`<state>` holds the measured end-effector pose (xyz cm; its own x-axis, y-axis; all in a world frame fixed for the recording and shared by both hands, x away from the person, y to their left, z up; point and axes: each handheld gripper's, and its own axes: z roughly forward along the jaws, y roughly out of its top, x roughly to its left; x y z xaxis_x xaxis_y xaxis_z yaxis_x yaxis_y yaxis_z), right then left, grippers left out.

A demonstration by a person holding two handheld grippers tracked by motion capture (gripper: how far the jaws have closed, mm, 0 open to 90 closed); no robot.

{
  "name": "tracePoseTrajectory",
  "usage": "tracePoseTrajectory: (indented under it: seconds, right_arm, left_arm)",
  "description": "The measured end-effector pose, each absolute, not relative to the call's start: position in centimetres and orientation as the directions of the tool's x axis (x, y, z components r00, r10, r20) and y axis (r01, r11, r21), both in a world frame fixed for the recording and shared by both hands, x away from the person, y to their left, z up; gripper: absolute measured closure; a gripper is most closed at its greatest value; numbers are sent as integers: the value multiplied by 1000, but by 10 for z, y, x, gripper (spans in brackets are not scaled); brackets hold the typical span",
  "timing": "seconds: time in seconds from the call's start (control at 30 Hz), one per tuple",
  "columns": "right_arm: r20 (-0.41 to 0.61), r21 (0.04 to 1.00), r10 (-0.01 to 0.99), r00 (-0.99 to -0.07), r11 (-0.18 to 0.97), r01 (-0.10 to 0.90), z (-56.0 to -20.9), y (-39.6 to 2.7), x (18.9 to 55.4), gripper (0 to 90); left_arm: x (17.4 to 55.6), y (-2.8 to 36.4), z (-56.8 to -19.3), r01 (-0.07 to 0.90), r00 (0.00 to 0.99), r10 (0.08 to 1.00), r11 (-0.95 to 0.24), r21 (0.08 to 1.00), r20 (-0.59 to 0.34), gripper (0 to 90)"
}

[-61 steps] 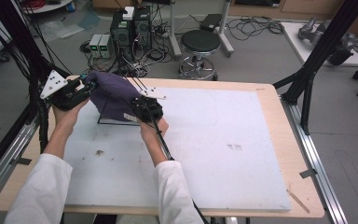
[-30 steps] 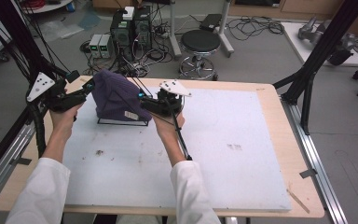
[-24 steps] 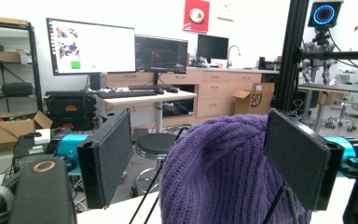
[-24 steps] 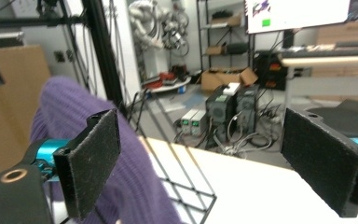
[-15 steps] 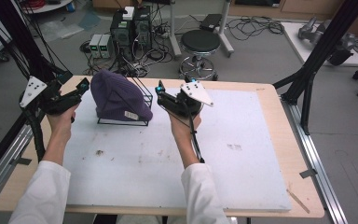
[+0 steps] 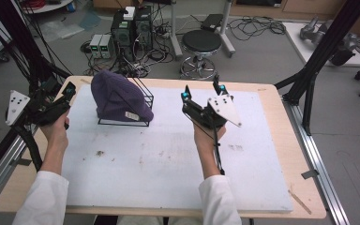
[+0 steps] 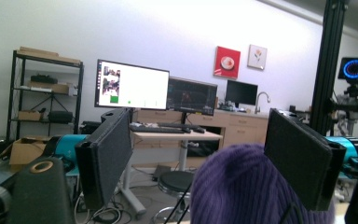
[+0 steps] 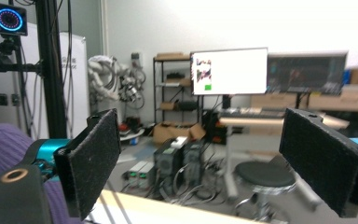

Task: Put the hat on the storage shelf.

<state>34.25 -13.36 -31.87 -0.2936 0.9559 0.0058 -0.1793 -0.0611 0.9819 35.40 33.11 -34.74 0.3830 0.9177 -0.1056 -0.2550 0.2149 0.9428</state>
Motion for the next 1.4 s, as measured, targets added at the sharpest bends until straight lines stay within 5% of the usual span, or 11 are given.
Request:
tracePoseTrajectory:
  seconds: [0.53, 1.4]
  right_arm:
    - [5, 965, 988, -157, -46, -259, -326, -213, 294, 119]
    - [113, 976, 993, -32, -117, -183, -382, -282, 245, 121]
  left_arm:
    - [322, 333, -351, -315, 363, 929, 200, 928, -76, 233]
    - [291, 331, -374, -258, 352, 936, 121, 959, -23, 225]
